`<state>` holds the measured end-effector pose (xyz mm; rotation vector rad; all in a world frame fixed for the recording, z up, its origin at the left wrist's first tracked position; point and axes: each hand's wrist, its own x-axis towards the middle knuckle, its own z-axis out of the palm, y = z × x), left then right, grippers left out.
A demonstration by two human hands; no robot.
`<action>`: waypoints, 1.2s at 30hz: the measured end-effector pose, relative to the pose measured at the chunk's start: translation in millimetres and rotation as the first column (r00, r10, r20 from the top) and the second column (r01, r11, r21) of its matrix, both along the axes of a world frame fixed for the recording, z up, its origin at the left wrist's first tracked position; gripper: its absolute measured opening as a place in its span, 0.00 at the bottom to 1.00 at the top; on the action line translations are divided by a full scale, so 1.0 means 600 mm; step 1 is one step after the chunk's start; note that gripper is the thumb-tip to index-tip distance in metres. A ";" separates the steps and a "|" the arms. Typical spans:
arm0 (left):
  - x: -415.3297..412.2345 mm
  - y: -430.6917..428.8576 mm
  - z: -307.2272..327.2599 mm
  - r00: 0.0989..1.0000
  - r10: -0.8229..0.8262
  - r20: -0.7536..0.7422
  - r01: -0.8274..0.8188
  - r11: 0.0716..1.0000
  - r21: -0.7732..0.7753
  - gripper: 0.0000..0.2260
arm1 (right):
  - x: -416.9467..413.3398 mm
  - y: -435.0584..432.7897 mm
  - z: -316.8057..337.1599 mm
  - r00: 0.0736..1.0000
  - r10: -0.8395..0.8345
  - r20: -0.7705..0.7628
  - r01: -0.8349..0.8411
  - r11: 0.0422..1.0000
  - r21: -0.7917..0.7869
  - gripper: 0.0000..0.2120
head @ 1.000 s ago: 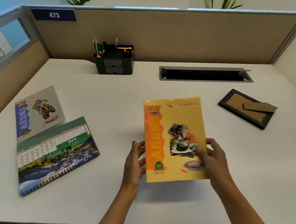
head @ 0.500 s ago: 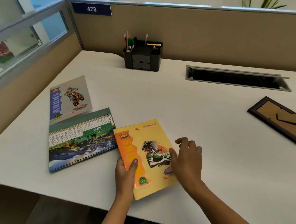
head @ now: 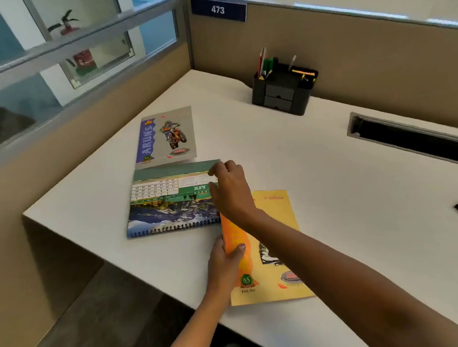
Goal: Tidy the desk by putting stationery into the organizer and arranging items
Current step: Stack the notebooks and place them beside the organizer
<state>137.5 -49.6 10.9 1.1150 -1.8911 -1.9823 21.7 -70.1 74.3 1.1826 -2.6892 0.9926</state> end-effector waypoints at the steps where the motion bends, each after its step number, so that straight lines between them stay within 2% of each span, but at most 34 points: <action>1: -0.001 -0.005 0.002 1.000 0.007 -0.018 -0.007 1.000 -0.006 0.12 | -0.012 -0.019 0.002 1.000 -0.008 0.018 0.008 1.000 0.004 0.13; 6: -0.007 -0.042 0.019 0.993 0.083 -0.080 -0.086 0.996 -0.039 0.09 | -0.060 -0.090 0.015 0.996 -0.042 0.079 0.045 0.998 -0.036 0.12; 10: -0.012 -0.094 0.023 0.985 0.145 -0.099 -0.147 0.989 -0.023 0.08 | -0.095 -0.132 0.026 0.973 -0.099 0.207 0.113 0.992 -0.053 0.11; 13: -0.016 -0.132 0.027 0.980 0.178 -0.084 -0.181 0.983 -0.029 0.08 | -0.125 -0.167 0.020 0.954 -0.145 0.263 0.144 0.989 0.023 0.11; 19: -0.032 -0.194 0.011 0.974 0.227 -0.003 -0.227 0.974 -0.025 0.07 | -0.169 -0.222 -0.005 0.943 -0.187 0.277 0.138 0.973 0.186 0.16; 23: -0.041 -0.209 -0.001 0.976 0.217 0.017 -0.217 0.976 -0.001 0.04 | -0.190 -0.256 -0.029 0.891 -0.216 0.398 0.133 0.965 0.227 0.19; 27: -0.040 -0.212 -0.013 0.974 0.224 0.018 -0.224 0.975 -0.009 0.05 | -0.207 -0.276 -0.045 0.782 -0.229 0.580 0.116 0.967 0.226 0.22; 29: -0.036 -0.210 -0.019 0.970 0.242 -0.004 -0.242 0.970 -0.007 0.06 | -0.211 -0.286 -0.054 0.755 -0.278 0.594 0.152 0.955 0.254 0.24; 32: -0.035 -0.209 -0.022 0.967 0.252 -0.033 -0.252 0.968 -0.003 0.06 | -0.216 -0.303 -0.062 0.780 -0.332 0.530 0.184 0.932 0.312 0.27; 36: -0.040 -0.216 -0.026 0.968 0.247 -0.036 -0.247 0.969 -0.009 0.06 | -0.233 -0.327 -0.053 0.729 -0.283 0.623 0.175 0.957 0.230 0.22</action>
